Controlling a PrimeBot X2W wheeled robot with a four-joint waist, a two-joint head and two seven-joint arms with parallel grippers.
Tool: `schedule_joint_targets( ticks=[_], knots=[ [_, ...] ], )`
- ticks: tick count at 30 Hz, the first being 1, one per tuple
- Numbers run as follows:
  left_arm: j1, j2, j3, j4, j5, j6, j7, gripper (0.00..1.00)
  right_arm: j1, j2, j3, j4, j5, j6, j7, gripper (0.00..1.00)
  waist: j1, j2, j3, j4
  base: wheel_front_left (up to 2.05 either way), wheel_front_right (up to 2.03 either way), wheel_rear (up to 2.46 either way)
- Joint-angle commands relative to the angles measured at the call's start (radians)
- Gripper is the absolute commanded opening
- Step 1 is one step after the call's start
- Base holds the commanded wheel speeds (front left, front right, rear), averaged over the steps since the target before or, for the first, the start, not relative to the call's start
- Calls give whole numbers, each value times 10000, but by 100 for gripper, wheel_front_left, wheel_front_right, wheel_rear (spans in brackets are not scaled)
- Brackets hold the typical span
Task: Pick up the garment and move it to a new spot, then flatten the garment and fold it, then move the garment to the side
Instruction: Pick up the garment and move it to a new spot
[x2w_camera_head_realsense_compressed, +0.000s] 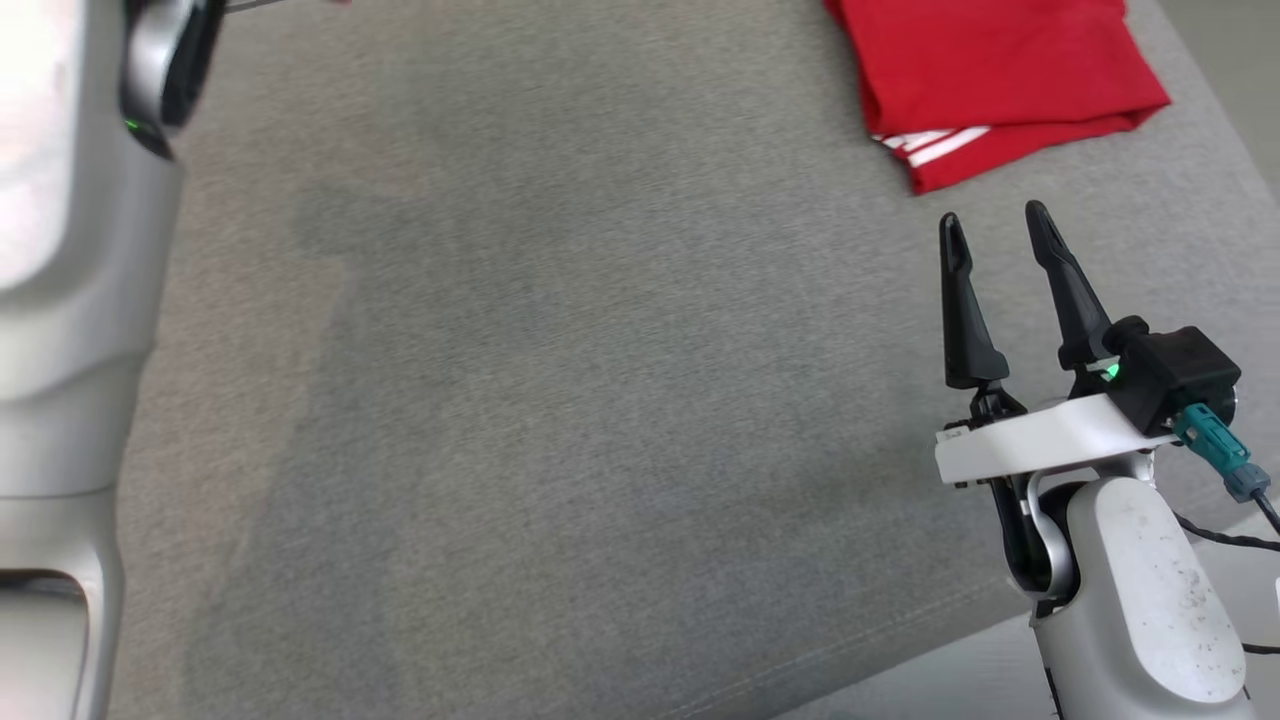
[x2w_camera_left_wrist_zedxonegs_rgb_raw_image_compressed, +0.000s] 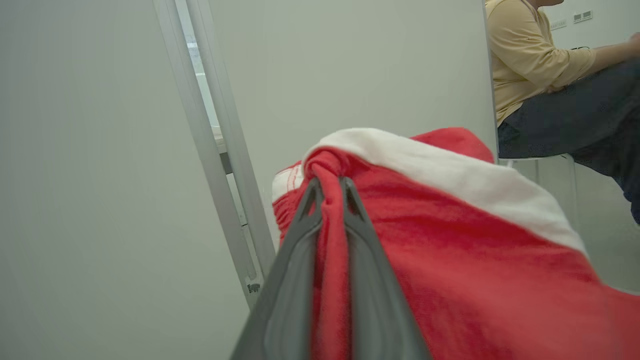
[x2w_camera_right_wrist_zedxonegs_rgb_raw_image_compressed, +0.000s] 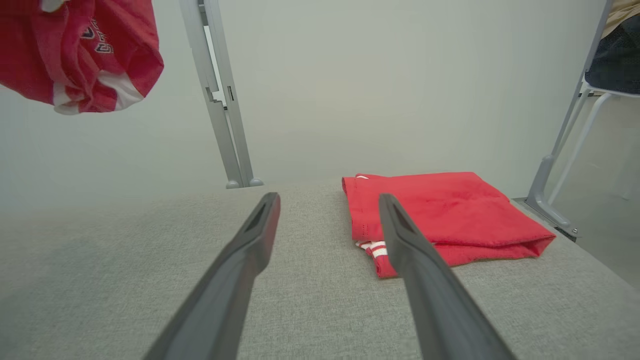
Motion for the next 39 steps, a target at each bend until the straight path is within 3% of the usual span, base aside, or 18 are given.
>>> schedule_joint_targets(
  ticks=[1, 15, 25, 26, 27, 28, 34, 39],
  knots=[
    [439, 1, -88, 31, -2, 36, -23, 0, 106, 35, 13, -59, 40, -15, -44, 100, 0, -1, -81, -575, 0, 0, 0],
    [4341, -584, -774, 1144, -469, 538, -936, 0, 395, 67, 90, 34, 330, -15, -45, 100, 0, -1, -252, -499, 0, 0, 0],
    [6101, -1111, -1651, 2278, -416, 420, -1259, 0, 638, 66, 290, 235, 516, -15, -46, 100, 0, -1, -346, -248, 0, 0, 0],
    [6179, -1181, -1658, 2378, -497, 442, -1303, 24, 646, 68, 317, 250, 533, -15, -46, 100, 0, -1, -382, -222, 0, 0, 0],
    [6176, -1180, -1695, 2443, -411, 531, -1389, 57, 658, 66, 345, 267, 525, -15, -46, 100, 0, -1, -418, -200, 0, 0, 0],
    [6142, -1148, -1746, 2520, -235, 668, -1498, 100, 677, 66, 385, 291, 519, -15, -46, 100, 0, -1, -462, -169, 0, 0, 0],
    [6172, -1314, -1476, 2186, -310, 949, -1980, 100, 949, 64, 482, 461, 456, -15, -46, 100, 0, -1, -890, 168, 0, 0, 0],
    [6778, -863, -540, 829, -132, 1476, -2064, 100, 1232, 64, 367, 517, 339, -15, -43, 100, 0, -1, -1294, 703, 0, 0, 0]
  ],
)
